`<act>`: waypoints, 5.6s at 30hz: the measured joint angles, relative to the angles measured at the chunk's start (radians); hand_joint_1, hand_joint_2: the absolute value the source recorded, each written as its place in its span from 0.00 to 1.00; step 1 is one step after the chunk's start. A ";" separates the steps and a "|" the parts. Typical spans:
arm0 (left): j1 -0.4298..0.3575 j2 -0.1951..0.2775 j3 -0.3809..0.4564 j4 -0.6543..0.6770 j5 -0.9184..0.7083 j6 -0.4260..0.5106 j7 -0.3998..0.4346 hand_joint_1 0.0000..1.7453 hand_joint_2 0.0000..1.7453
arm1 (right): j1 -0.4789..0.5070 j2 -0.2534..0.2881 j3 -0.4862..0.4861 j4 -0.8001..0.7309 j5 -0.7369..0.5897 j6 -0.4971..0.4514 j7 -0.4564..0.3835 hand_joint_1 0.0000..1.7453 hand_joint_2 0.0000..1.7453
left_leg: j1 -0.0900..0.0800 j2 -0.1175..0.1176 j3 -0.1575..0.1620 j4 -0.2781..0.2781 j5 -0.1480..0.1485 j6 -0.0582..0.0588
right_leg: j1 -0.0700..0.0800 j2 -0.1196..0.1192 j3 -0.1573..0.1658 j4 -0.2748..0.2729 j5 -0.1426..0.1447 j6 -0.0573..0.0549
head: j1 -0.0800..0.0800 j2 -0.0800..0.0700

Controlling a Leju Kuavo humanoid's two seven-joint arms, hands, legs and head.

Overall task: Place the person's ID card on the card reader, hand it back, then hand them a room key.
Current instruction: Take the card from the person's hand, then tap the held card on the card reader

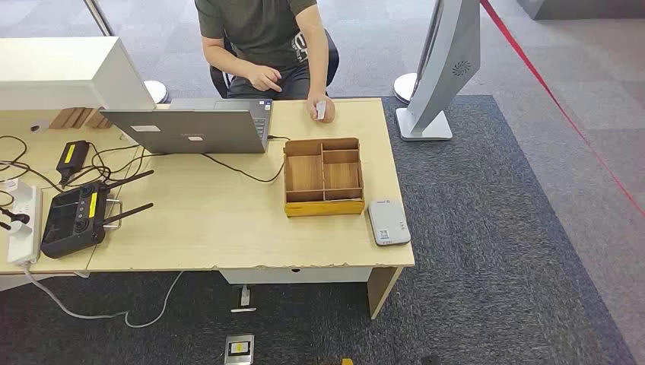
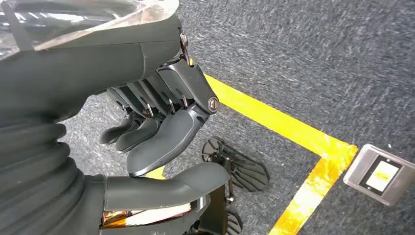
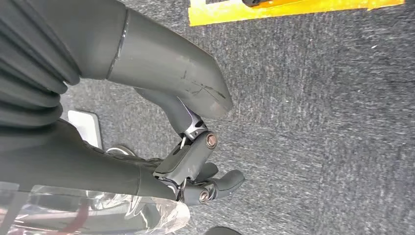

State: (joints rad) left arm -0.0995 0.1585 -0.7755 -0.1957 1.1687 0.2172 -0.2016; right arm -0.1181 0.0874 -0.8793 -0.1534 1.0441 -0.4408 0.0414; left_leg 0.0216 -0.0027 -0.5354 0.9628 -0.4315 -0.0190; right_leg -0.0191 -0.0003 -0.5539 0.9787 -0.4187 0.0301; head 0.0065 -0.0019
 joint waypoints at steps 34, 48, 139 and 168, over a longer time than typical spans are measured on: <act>0.004 -0.004 0.001 0.000 -0.006 -0.065 0.037 0.00 0.00 | 0.000 -0.018 -0.011 -0.002 -0.004 -0.027 -0.111 0.00 0.00 | 0.000 0.000 0.000 0.000 0.000 0.000 | 0.000 0.000 0.000 0.000 0.000 0.000 | 0.000 0.000; 0.002 0.007 -0.002 0.000 -0.055 -0.102 0.031 0.00 0.00 | -0.138 -0.212 -0.064 -0.042 -0.154 0.040 -0.368 0.00 0.00 | -0.006 0.001 -0.002 0.000 0.002 0.003 | -0.007 0.002 -0.002 -0.001 0.004 0.005 | -0.001 0.000; -0.065 0.027 -0.127 -0.006 -0.230 -0.187 0.103 0.00 0.00 | -0.668 -0.408 1.559 -1.051 -0.328 0.379 0.463 0.00 1.00 | -0.009 -0.003 -0.010 0.001 0.008 0.006 | -0.009 -0.002 -0.009 0.002 0.007 0.006 | 0.000 0.000; -0.082 0.030 -0.128 -0.009 -0.268 -0.188 0.109 0.00 0.00 | -0.706 -0.406 1.624 -0.966 -0.206 0.246 0.443 1.00 1.00 | -0.009 -0.003 -0.010 0.001 0.009 0.006 | -0.009 -0.002 -0.009 0.002 0.007 0.006 | 0.000 0.000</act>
State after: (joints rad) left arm -0.1811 0.1884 -0.9035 -0.2049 0.9003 0.0297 -0.0923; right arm -0.8243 -0.3183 0.7444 -1.1193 0.8382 -0.1948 0.4846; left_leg 0.0130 -0.0053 -0.5451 0.9639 -0.4230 -0.0131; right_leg -0.0277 -0.0025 -0.5628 0.9811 -0.4113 0.0360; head 0.0063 -0.0019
